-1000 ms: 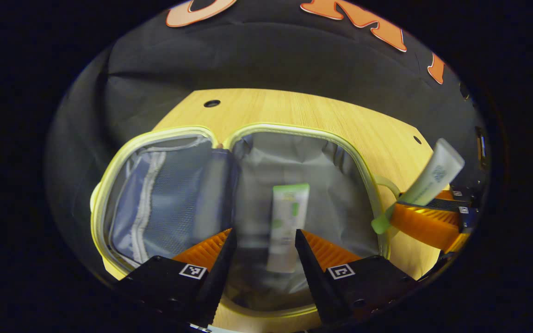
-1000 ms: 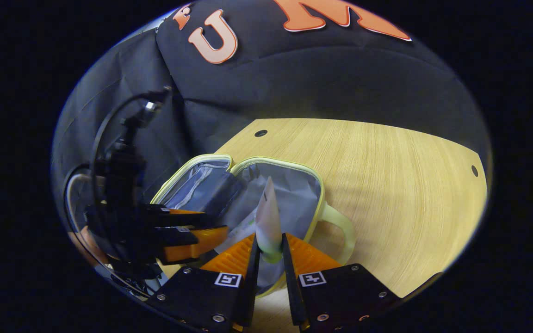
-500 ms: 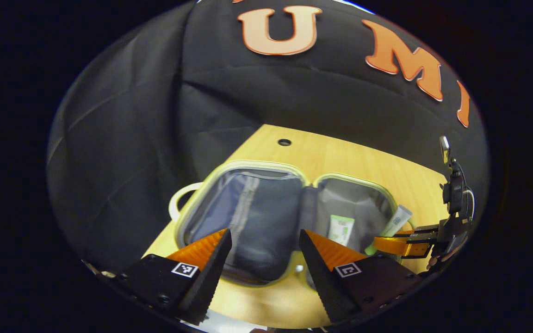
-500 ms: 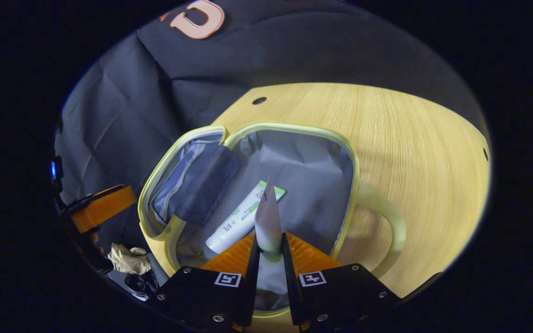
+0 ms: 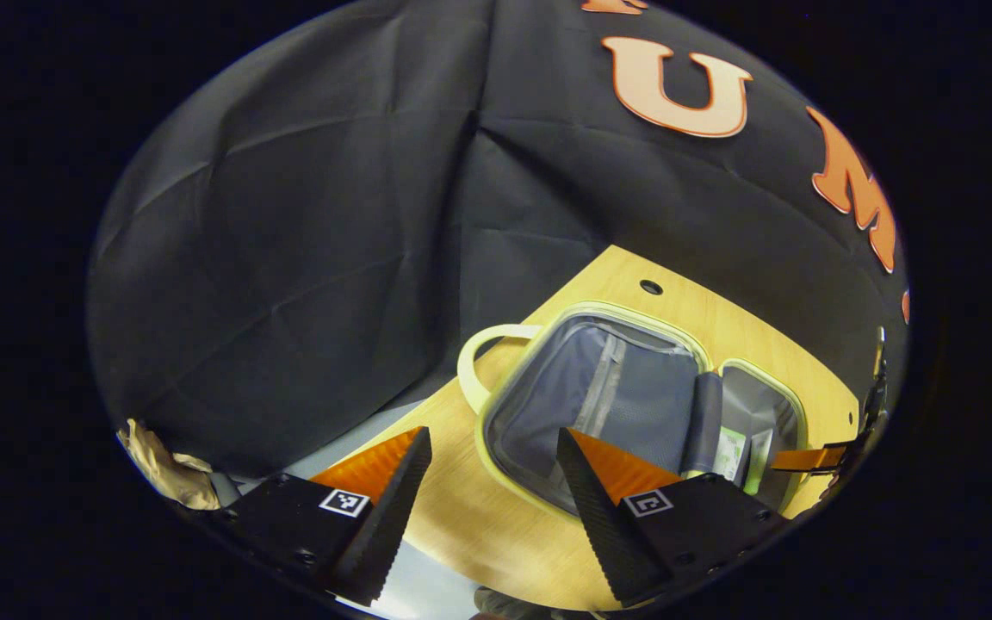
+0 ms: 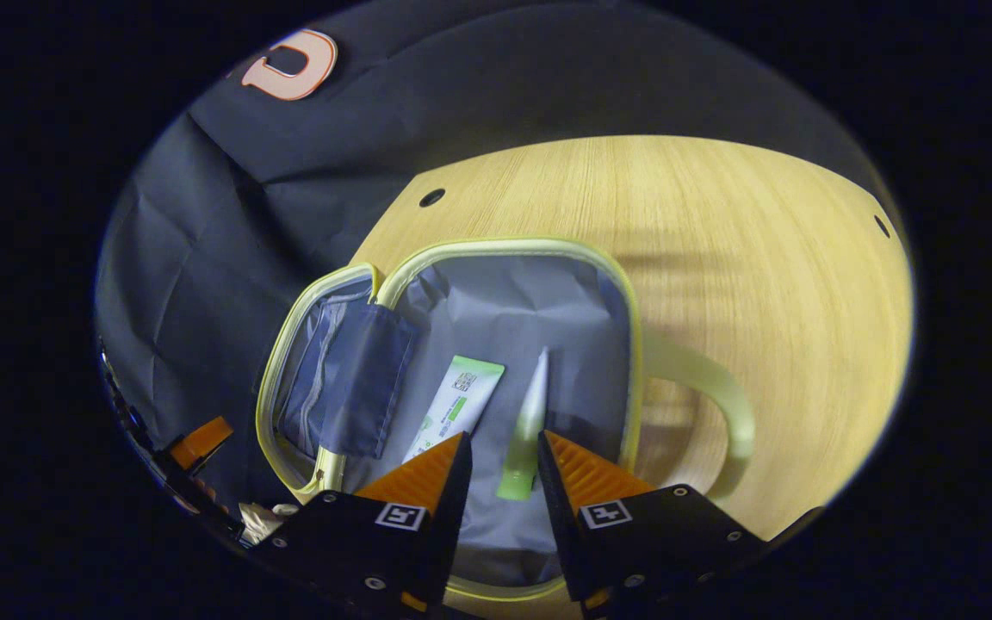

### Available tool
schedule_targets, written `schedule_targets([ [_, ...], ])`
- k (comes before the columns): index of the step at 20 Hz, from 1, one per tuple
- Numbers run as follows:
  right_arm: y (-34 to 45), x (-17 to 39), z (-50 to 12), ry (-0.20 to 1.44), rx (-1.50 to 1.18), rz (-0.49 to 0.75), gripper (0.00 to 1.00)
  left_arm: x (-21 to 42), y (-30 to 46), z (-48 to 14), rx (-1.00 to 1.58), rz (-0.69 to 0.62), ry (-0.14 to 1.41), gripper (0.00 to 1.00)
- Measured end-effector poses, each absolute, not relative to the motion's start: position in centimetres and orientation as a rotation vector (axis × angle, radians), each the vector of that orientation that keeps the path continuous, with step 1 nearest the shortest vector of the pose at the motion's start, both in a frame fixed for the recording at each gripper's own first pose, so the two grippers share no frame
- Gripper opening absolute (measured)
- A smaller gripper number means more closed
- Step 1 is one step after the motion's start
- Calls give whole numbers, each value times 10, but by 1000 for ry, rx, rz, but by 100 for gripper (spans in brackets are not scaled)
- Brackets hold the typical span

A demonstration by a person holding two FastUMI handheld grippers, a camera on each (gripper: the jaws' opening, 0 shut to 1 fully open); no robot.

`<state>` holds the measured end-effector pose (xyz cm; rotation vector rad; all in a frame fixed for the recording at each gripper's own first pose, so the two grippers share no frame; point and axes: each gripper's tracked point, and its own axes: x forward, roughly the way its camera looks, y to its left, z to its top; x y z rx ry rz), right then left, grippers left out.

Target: First open the suitcase, pack the skin care products into it, and then close the suitcase.

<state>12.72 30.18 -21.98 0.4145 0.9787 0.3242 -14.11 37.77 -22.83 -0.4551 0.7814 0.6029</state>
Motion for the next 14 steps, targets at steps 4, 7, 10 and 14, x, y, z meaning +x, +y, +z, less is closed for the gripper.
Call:
schedule_targets([
  [4, 270, 127, -180, 872, 408, 264, 72, -155, 427, -222, -553, 595, 761, 91],
  [7, 250, 119, -144, 795, 444, 211, 84, -157, 466, -223, -647, 575, 747, 95],
  [10, 227, 112, -114, 726, 452, 145, 89, -137, 475, -246, -769, 551, 725, 95],
  [14, 191, 98, -84, 651, 404, 56, 90, -114, 487, -274, -946, 489, 709, 95],
])
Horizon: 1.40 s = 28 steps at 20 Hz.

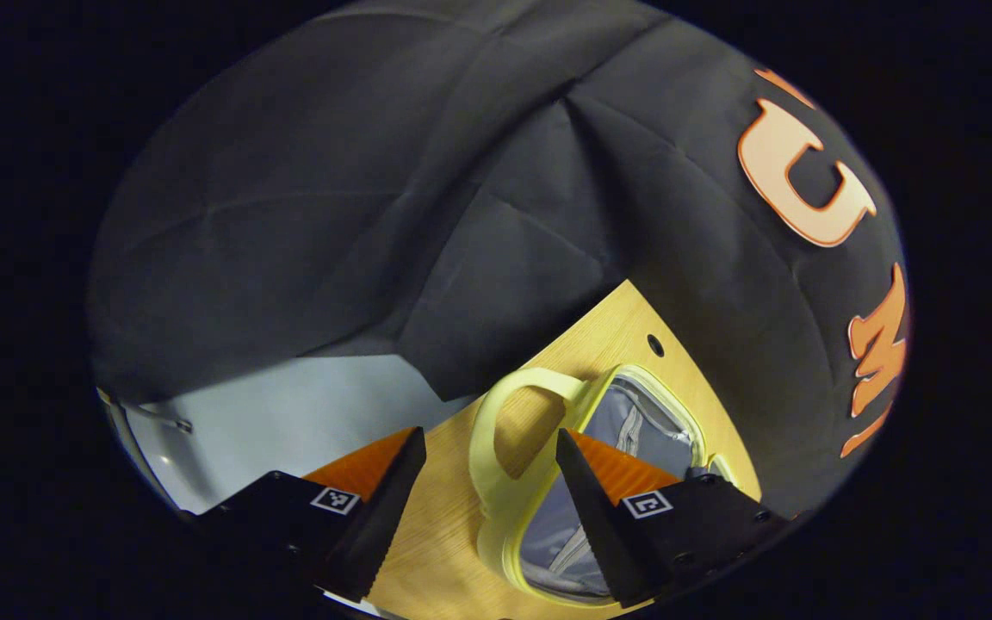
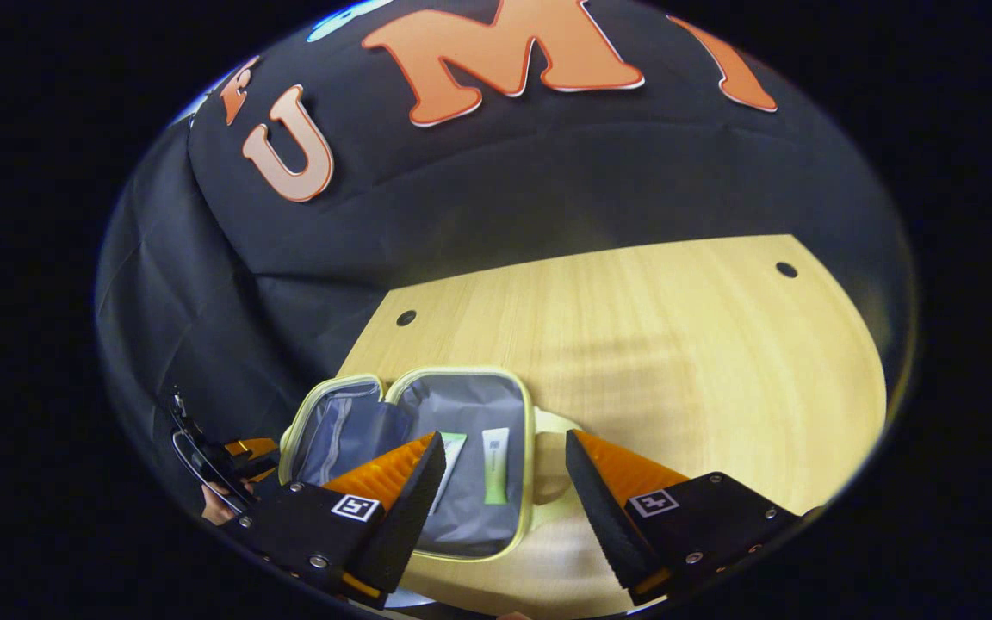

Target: First open the suitcase, pack the skin care products into it, and then close the suitcase.

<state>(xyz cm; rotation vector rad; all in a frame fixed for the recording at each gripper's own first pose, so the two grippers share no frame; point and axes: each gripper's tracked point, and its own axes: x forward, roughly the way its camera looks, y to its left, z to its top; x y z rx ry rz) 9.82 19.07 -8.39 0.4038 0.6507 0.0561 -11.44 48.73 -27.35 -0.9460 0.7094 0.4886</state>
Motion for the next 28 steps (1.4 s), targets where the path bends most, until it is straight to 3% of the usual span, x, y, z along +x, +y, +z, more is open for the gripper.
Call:
schedule_targets([
  [2, 178, 93, -67, 603, 360, 36, 90, -99, 486, -287, -1038, 438, 710, 94],
  [4, 167, 89, -45, 543, 298, 21, 90, -86, 481, -303, -1130, 393, 712, 85],
  [6, 159, 87, -31, 509, 261, 10, 90, -74, 480, -305, -1240, 328, 669, 83],
  [7, 156, 84, -26, 502, 257, 5, 89, -70, 477, -304, -1298, 295, 648, 77],
  [9, 147, 82, -17, 487, 275, -12, 90, -58, 481, -332, -1361, 333, 640, 42],
  [10, 144, 80, -16, 486, 285, -20, 90, -68, 482, -314, -1405, 297, 600, 24],
  [13, 128, 77, -15, 474, 252, -61, 90, -71, 490, -268, -1426, 159, 432, 24],
  [19, 143, 80, -20, 473, 261, -16, 91, -58, 483, -146, -1426, -99, 167, 24],
  [20, 143, 81, -18, 466, 265, -4, 92, -68, 485, -135, -1406, -139, 152, 24],
  [21, 143, 82, -21, 462, 262, 0, 92, -72, 487, -131, -1348, -85, 177, 24],
  [22, 143, 81, -21, 459, 266, 6, 92, -90, 487, -141, -1292, -60, 227, 12],
  [28, 129, 79, -11, 399, 277, 62, 92, -85, 429, -72, -1145, -172, 213, 11],
])
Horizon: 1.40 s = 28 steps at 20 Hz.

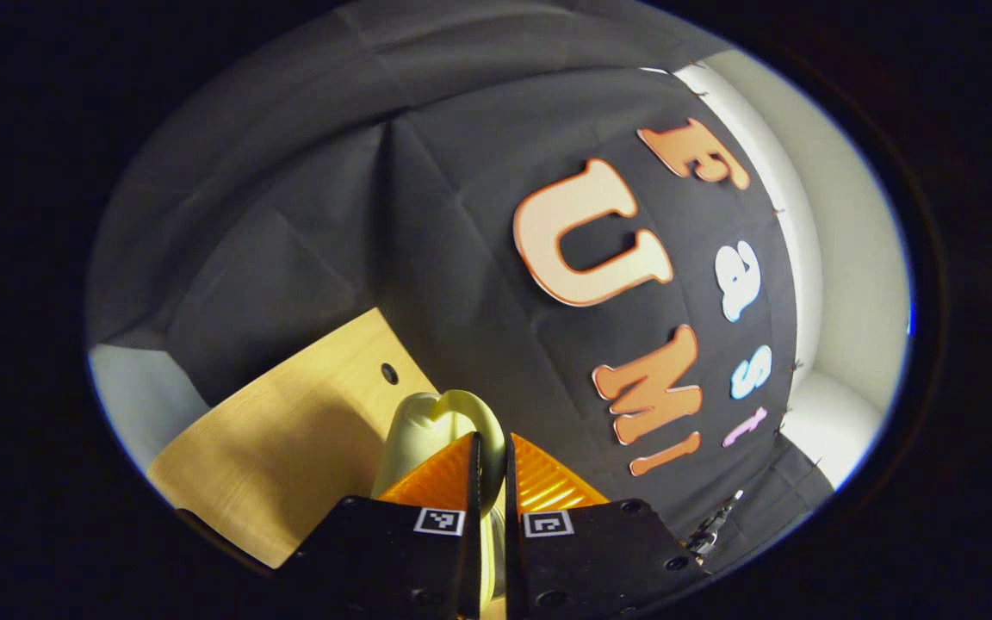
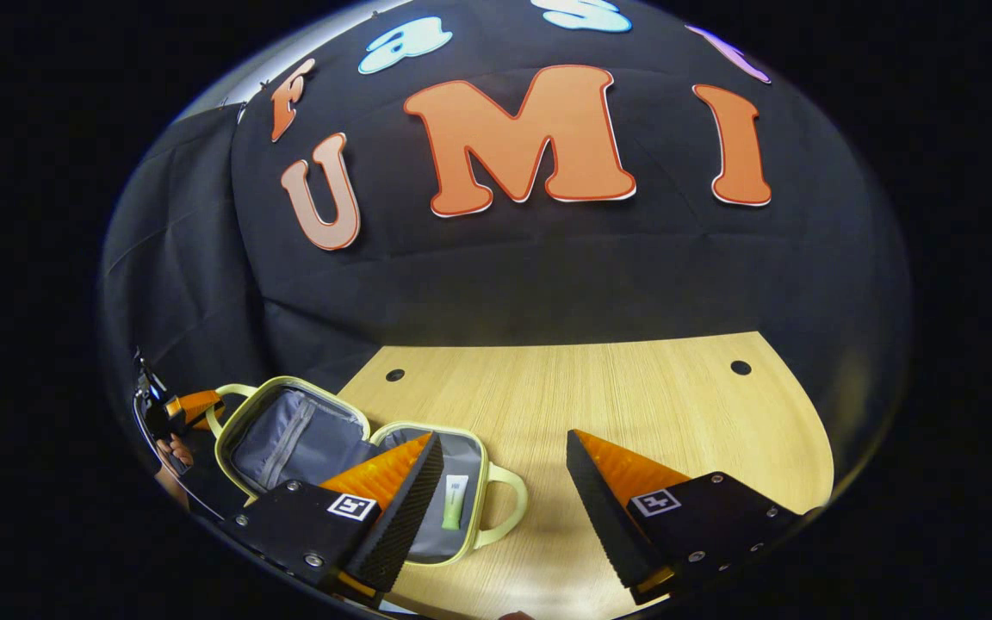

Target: First open the suitcase, pack the skin care products into it, and then close the suitcase.

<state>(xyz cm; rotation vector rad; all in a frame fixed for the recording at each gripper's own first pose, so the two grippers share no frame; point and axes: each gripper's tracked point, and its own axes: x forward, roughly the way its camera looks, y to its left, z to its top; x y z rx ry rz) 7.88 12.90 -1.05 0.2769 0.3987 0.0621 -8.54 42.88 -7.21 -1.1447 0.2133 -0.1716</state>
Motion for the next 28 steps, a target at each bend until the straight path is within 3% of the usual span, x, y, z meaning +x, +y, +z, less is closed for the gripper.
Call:
schedule_targets([
  [4, 102, 68, -12, 375, 308, 115, 92, -75, 343, 5, -1009, -261, 212, 11],
  [11, 45, 32, -24, 320, 277, 144, 92, -65, 179, 48, -901, -376, 272, 11],
  [24, -28, -11, -58, 330, 294, 121, 93, -42, -19, -22, -806, -406, 559, 11],
  [28, -27, -15, -60, 328, 305, 114, 93, -28, -51, -51, -835, -309, 643, 12],
])
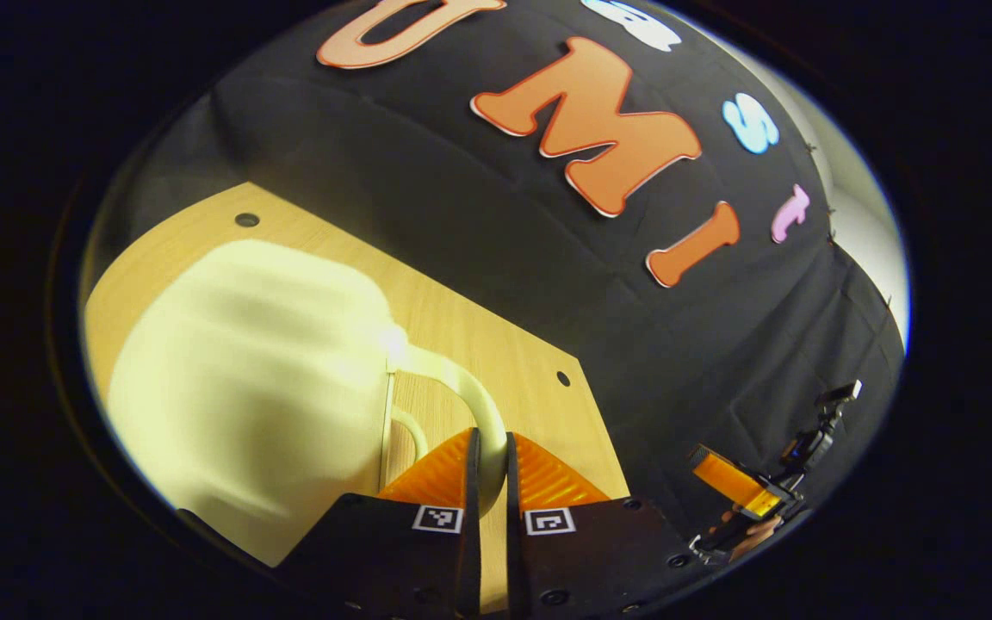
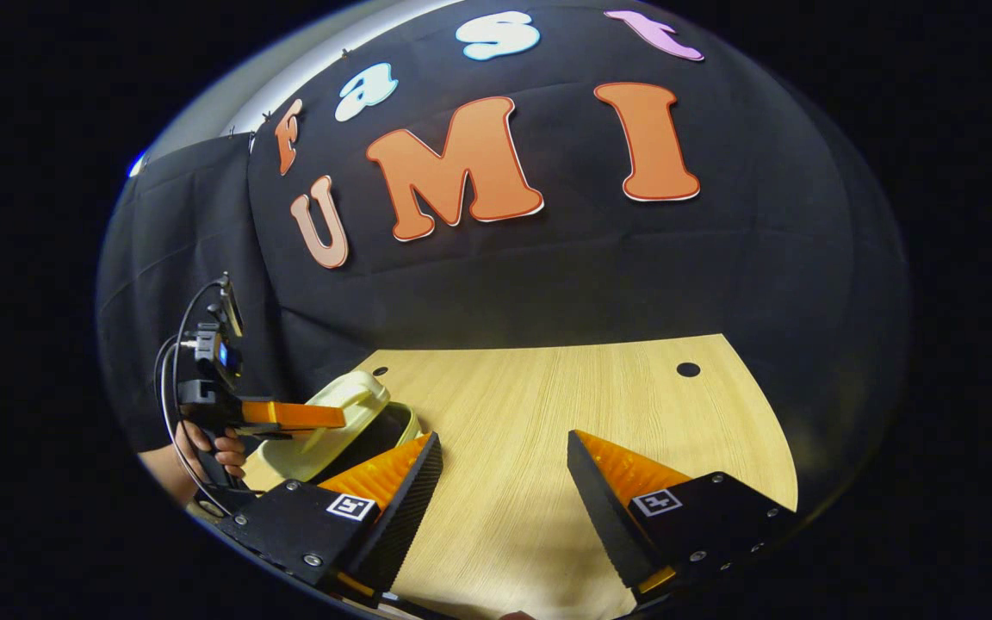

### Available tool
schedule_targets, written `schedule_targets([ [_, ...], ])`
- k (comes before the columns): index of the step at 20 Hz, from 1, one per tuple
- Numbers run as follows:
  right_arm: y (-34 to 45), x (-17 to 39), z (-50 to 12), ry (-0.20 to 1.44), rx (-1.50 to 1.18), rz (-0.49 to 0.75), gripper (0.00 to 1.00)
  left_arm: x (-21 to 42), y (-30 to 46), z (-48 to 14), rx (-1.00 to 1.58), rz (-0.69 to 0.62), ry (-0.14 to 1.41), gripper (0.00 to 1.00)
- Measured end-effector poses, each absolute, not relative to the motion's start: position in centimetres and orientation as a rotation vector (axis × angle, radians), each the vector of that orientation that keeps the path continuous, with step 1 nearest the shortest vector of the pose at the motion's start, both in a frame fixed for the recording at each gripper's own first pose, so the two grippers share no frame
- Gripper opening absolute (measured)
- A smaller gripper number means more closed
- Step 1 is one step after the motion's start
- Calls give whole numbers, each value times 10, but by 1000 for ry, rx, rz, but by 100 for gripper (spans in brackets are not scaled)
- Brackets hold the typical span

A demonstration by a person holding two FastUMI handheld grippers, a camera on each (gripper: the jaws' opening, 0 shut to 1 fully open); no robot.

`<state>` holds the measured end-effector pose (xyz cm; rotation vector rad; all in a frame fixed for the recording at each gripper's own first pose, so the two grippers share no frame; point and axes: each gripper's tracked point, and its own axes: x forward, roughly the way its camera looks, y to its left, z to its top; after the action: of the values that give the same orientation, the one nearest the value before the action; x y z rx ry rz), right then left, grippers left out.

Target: First open the suitcase, pack the skin care products into it, and then close the suitcase.

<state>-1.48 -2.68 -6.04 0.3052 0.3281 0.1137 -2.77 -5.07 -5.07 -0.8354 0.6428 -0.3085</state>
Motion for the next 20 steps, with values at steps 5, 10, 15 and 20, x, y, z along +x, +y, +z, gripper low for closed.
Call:
schedule_targets([
  [5, -23, -16, -57, 302, 298, 110, 93, -38, -70, -82, -778, -263, 751, 7],
  [10, -21, -16, -46, 261, 279, 114, 94, -44, -108, -5, -700, -417, 570, 70],
  [15, -37, -11, -5, 114, 187, 60, 94, -50, -88, 68, -463, -295, 349, 90],
  [20, -37, -12, 32, -12, 81, 50, 94, -67, -69, 119, -279, -121, 111, 90],
])
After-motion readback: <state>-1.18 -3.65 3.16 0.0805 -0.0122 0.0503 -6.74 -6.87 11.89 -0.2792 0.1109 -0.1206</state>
